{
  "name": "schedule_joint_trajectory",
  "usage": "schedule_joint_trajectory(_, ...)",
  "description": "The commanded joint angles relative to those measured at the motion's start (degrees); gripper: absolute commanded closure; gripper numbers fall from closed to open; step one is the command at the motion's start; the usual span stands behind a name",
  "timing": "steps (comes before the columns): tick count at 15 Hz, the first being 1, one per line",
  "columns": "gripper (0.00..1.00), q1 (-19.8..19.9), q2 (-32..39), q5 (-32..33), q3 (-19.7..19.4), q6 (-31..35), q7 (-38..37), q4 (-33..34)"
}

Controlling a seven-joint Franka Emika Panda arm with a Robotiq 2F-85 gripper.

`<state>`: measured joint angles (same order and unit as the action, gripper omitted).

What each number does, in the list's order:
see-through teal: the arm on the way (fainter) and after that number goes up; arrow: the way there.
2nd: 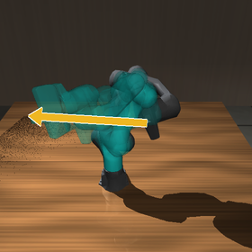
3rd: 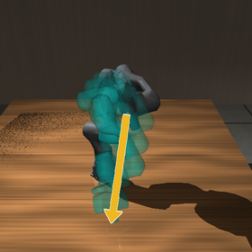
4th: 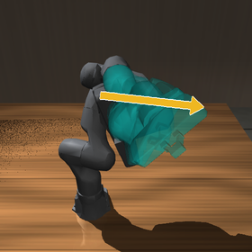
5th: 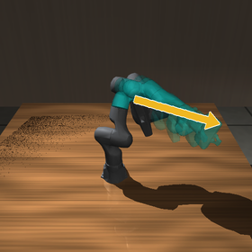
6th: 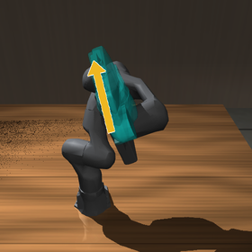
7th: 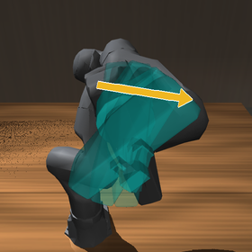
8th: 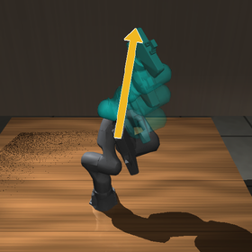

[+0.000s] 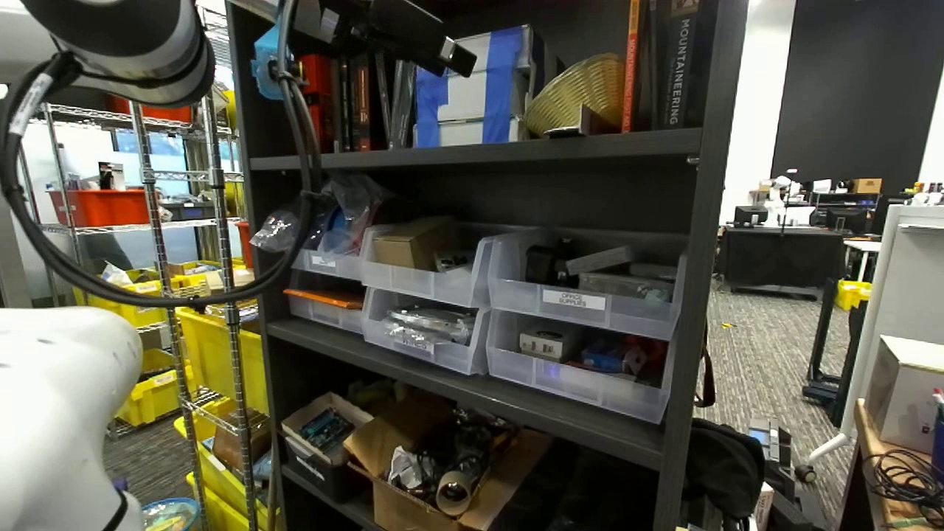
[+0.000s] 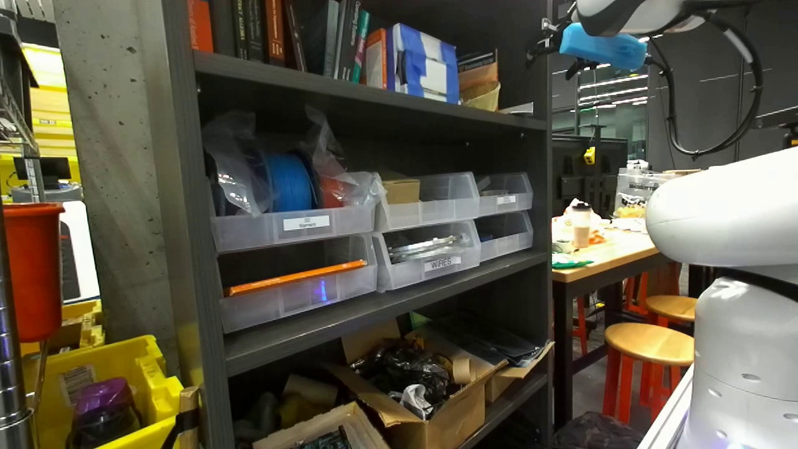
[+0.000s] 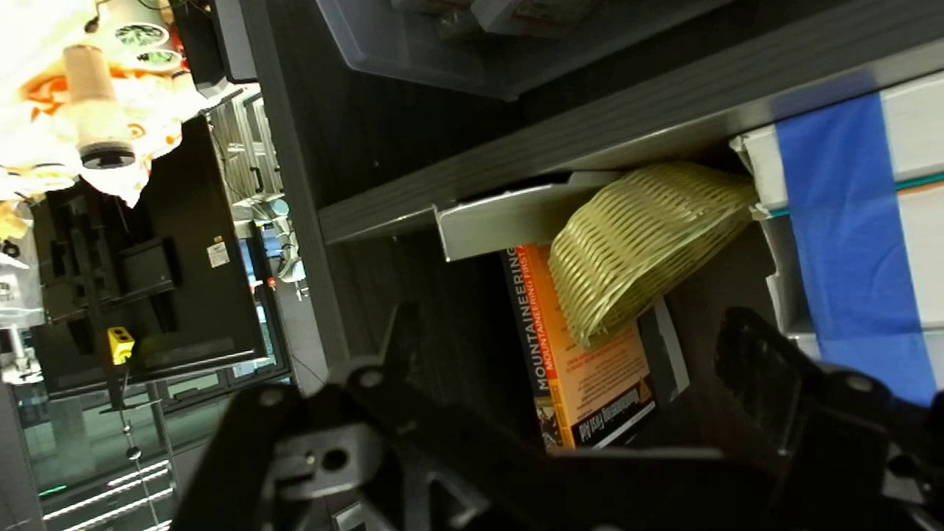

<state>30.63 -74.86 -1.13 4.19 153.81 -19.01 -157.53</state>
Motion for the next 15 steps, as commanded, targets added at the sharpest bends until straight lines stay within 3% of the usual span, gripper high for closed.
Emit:
schedule_joint_trajectory(1,0.0,1.93,5.28,-0.32,0.39,0.61,-3.68,5.13)
schedule_joint_trajectory(4,0.0,2.26,9.23,-0.69,0.4,-0.95,-5.46,9.97)
schedule_joint_trajectory(8,0.0,-1.77,15.54,-3.89,-1.04,-8.1,-7.71,16.73)
schedule_joint_trajectory(9,0.0,-0.13,11.09,-1.82,-0.38,-4.7,-6.82,12.3)
schedule_joint_trajectory(15,0.0,-1.76,15.14,-2.58,-0.92,-6.53,-7.85,15.4)
